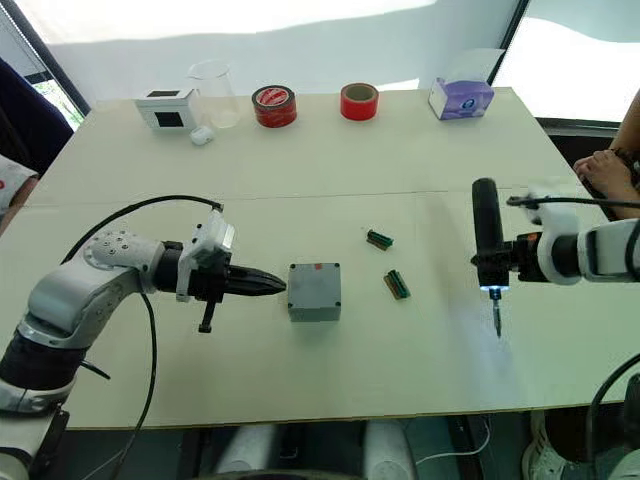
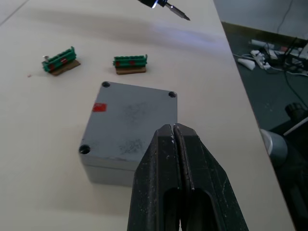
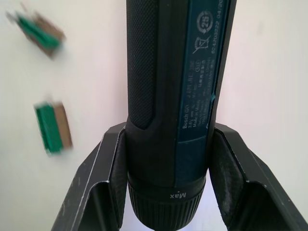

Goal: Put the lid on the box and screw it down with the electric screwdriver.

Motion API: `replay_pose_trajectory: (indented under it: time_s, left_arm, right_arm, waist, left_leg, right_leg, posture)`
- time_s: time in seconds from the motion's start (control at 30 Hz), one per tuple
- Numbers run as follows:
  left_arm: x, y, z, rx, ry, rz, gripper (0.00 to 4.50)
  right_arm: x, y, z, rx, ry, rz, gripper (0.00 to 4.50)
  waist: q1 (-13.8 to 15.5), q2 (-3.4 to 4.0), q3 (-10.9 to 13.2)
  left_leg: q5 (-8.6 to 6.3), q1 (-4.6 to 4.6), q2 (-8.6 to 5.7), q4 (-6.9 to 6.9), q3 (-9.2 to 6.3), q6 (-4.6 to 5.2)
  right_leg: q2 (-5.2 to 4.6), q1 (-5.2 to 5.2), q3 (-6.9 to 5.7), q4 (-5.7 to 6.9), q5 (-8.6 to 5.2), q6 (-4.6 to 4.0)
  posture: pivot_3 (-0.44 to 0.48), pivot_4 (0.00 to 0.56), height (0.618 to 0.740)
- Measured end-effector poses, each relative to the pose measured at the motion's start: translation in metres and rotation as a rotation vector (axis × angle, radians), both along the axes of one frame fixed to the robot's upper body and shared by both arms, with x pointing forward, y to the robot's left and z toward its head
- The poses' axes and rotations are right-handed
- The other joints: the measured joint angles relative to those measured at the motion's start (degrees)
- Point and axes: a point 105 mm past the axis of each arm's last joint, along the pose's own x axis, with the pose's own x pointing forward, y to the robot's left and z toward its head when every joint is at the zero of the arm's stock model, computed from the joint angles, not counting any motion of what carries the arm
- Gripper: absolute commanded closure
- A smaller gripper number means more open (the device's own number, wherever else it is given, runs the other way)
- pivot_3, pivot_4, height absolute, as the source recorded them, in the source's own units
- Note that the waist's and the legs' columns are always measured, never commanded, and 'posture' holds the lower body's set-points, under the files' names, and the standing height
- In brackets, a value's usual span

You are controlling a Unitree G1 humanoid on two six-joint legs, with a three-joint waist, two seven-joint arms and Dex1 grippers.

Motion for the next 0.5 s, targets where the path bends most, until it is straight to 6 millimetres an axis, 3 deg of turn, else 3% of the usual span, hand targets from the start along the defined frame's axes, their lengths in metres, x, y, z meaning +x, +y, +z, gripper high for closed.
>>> replay_pose_trajectory:
  time_s: [0.13, 0.23, 0.4, 0.47, 0.5]
  left_arm:
    - [-0.006, -0.003, -0.007, 0.023, 0.011, -0.025, 4.5]
    - [-0.008, -0.003, -0.014, 0.03, 0.034, -0.019, 4.5]
    - [-0.007, -0.002, -0.014, 0.034, 0.031, -0.014, 4.5]
    - [-0.007, -0.001, -0.014, 0.039, 0.029, -0.011, 4.5]
    - [-0.007, 0.0, -0.014, 0.042, 0.027, -0.01, 4.5]
  right_arm:
    - [-0.003, -0.005, -0.013, 0.001, 0.06, -0.019, 2.72]
    - [-0.01, -0.015, -0.034, -0.009, 0.159, -0.053, 2.72]
    - [-0.012, -0.016, -0.035, -0.013, 0.183, -0.038, 2.72]
    - [-0.011, -0.016, -0.036, -0.015, 0.184, -0.03, 1.68]
    - [-0.011, -0.016, -0.035, -0.018, 0.182, -0.025, 1.46]
  waist:
    - [-0.23, -0.01, 0.0]
    - [0.0, -0.04, 0.04]
    - [-0.08, -0.04, 0.04]
    - [-0.11, -0.04, 0.04]
    - [-0.1, -0.04, 0.04]
  left_leg:
    - [0.01, 0.02, 0.05, 0.0, 0.0, -0.02]
    - [0.02, 0.02, 0.03, 0.03, 0.0, -0.04]
    - [0.02, 0.02, 0.03, 0.05, -0.01, -0.04]
    - [0.03, 0.02, 0.04, 0.05, -0.02, -0.04]
    - [0.03, 0.02, 0.04, 0.05, -0.02, -0.05]
  right_leg:
    - [0.08, 0.0, 0.0, -0.01, 0.0, 0.01]
    - [0.07, 0.0, 0.0, 0.01, 0.0, 0.01]
    - [0.08, 0.01, 0.0, 0.02, 0.01, 0.02]
    - [0.09, 0.01, 0.0, 0.03, 0.01, 0.03]
    - [0.09, 0.01, 0.0, 0.03, 0.01, 0.03]
  posture:
    - [0.0, 0.15, 0.74]
    - [0.0, 0.15, 0.74]
    - [0.0, 0.15, 0.74]
    - [0.0, 0.15, 0.74]
    - [0.0, 0.15, 0.74]
